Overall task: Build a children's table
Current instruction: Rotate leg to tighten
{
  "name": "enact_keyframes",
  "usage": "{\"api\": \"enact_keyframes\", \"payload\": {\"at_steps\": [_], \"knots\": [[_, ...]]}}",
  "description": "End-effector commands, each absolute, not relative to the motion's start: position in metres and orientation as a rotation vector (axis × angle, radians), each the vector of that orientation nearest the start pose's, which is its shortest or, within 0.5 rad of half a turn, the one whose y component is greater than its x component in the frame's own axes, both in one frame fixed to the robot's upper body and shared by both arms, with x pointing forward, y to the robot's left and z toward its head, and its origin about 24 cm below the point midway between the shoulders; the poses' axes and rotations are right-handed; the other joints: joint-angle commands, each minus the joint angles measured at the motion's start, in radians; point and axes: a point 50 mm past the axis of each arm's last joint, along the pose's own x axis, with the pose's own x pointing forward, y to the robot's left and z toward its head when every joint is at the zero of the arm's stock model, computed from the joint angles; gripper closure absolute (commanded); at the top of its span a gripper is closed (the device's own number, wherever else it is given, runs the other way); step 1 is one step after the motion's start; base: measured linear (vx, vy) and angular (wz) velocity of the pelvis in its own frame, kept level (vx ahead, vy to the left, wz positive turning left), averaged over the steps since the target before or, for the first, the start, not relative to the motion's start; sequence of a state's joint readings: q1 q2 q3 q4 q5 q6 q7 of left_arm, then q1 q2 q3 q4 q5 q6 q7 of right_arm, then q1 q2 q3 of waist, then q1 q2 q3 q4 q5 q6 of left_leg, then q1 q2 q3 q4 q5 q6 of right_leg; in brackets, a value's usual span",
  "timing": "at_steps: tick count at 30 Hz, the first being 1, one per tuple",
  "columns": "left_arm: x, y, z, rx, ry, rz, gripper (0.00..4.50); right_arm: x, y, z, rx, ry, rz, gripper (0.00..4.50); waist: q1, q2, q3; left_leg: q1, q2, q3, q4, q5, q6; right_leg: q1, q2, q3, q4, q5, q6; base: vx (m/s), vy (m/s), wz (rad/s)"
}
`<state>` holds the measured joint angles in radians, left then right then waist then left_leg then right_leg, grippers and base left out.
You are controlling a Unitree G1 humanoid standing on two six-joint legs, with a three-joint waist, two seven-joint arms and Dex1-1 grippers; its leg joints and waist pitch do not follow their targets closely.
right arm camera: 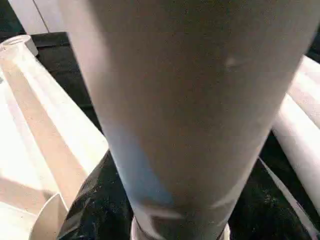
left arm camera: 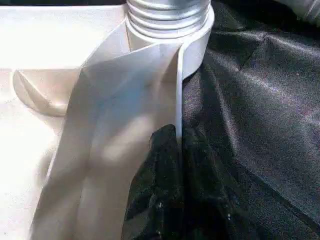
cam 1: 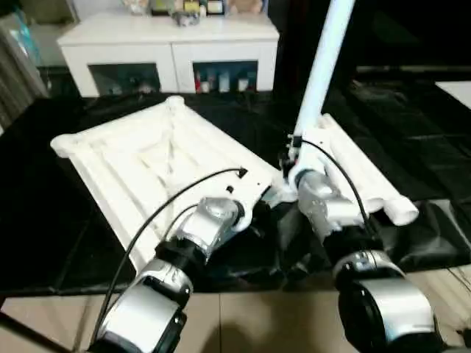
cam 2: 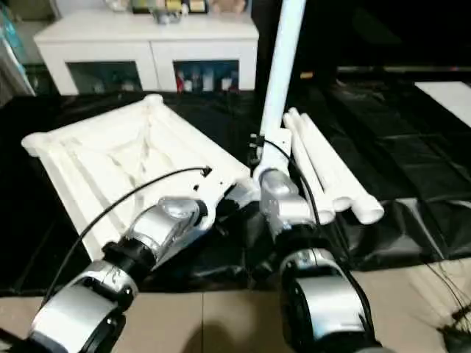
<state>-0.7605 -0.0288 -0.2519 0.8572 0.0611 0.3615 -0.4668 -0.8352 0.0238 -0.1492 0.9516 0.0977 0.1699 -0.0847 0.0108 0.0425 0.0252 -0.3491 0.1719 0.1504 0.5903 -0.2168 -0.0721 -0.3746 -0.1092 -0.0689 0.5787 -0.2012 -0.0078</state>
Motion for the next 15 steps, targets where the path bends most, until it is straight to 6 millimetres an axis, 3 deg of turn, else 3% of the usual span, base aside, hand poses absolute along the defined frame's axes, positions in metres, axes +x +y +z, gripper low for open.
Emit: {"api": "enact_keyframes", "payload": {"at_steps": [1,5,9,10,11,14,15], "knots": [[0.339,0.044,0.019,0.285,0.593,-0.721,4.5,0.359,-0.072,0.021,0.196,0.548,0.099,2.64,-0.005,-0.007,-0.032,0.004,0.032,-0.009,-0.096,-0.398,0.01,0.011,-0.037,0.026,-0.094,-0.44,-0.113,0.0,0.0,0.0],[0.339,0.046,0.019,0.283,0.594,-0.719,4.5,0.36,-0.071,0.021,0.193,0.543,0.111,2.64,-0.01,-0.006,-0.028,-0.004,0.034,-0.011,-0.101,-0.404,0.007,0.012,-0.038,0.024,-0.094,-0.458,-0.112,0.0,0.0,0.0],[0.342,0.051,0.022,0.286,0.582,-0.718,4.5,0.363,-0.068,0.028,0.172,0.503,0.153,2.64,-0.012,-0.001,-0.027,0.001,0.033,-0.012,-0.102,-0.443,0.001,0.005,-0.039,0.024,-0.101,-0.503,-0.095,0.0,0.0,0.0],[0.342,0.052,0.023,0.286,0.579,-0.72,4.5,0.364,-0.067,0.029,0.179,0.493,0.163,2.08,-0.014,-0.002,-0.026,0.001,0.033,-0.012,-0.102,-0.451,0.001,0.003,-0.038,0.024,-0.103,-0.51,-0.093,0.0,0.0,0.0],[0.343,0.052,0.023,0.291,0.573,-0.725,4.5,0.365,-0.067,0.031,0.194,0.482,0.17,1.94,-0.015,0.001,-0.026,-0.003,0.033,-0.015,-0.103,-0.452,0.0,0.006,-0.039,0.023,-0.101,-0.516,-0.087,0.0,0.0,0.0],[0.344,0.056,0.026,0.297,0.556,-0.742,4.5,0.368,-0.065,0.039,0.182,0.442,0.223,1.72,-0.02,-0.002,-0.027,-0.01,0.033,-0.016,-0.105,-0.456,0.006,0.006,-0.04,0.023,-0.103,-0.52,-0.083,0.0,0.0,0.0],[0.345,0.058,0.028,0.298,0.55,-0.747,4.5,0.37,-0.065,0.043,0.178,0.418,0.241,1.57,-0.025,-0.002,-0.029,-0.018,0.034,-0.02,-0.106,-0.434,0.009,0.014,-0.042,0.021,-0.097,-0.504,-0.089,0.0,0.0,0.0]]}}
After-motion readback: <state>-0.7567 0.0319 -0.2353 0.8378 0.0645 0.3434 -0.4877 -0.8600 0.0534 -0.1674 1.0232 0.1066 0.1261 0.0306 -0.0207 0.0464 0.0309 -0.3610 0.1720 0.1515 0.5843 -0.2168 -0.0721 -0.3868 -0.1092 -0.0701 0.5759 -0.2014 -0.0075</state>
